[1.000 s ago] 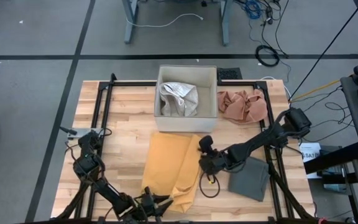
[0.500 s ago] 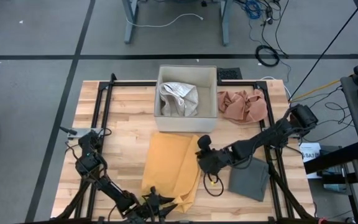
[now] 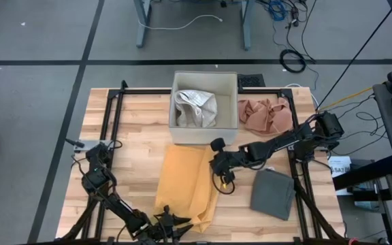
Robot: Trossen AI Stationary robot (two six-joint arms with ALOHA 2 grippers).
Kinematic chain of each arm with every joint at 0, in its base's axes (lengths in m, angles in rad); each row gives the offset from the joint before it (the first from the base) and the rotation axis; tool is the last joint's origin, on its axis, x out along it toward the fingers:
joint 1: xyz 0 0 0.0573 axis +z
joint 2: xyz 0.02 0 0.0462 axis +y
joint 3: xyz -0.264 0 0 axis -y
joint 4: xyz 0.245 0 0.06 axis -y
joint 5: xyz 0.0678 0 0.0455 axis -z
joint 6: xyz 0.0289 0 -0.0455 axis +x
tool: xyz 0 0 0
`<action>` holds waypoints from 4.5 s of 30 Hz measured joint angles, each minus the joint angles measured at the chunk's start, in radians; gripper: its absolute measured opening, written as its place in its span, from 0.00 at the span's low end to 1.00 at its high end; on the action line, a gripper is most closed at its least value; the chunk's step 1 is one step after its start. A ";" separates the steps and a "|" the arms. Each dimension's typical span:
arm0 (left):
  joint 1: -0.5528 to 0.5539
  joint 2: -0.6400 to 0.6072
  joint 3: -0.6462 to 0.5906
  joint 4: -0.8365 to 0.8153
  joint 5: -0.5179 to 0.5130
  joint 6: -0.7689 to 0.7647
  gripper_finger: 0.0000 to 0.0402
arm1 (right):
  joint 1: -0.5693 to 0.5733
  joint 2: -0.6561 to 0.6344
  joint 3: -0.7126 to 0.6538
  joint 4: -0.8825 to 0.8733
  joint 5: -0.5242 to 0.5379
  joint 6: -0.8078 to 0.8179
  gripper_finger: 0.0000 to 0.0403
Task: Fold towel
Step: Fold the yellow towel
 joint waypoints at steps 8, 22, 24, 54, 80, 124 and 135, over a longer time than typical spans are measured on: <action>0.003 0.000 0.000 0.000 0.077 0.000 0.27 | -0.035 0.007 0.099 -0.010 -0.025 -0.091 0.01; 0.004 0.000 0.001 0.016 0.126 0.002 0.27 | -0.094 0.193 0.247 -0.094 -0.155 -0.115 0.16; 0.000 0.000 0.001 0.016 0.126 0.003 0.27 | -0.086 0.185 0.248 -0.094 -0.135 -0.111 0.26; 0.030 0.000 0.001 0.054 0.119 0.211 0.27 | 0.398 0.138 0.238 -0.058 -0.180 0.566 0.42; 0.070 0.000 0.001 0.046 0.180 0.313 0.27 | 0.319 0.271 0.238 0.153 -0.103 0.408 0.15; 0.103 -0.001 0.505 -1.394 0.221 -0.030 0.27 | 0.400 0.269 0.492 -0.445 -0.061 0.457 0.02; 0.126 -0.001 0.584 -1.395 0.151 0.206 0.27 | 0.442 0.269 0.492 -0.414 -0.072 0.484 0.13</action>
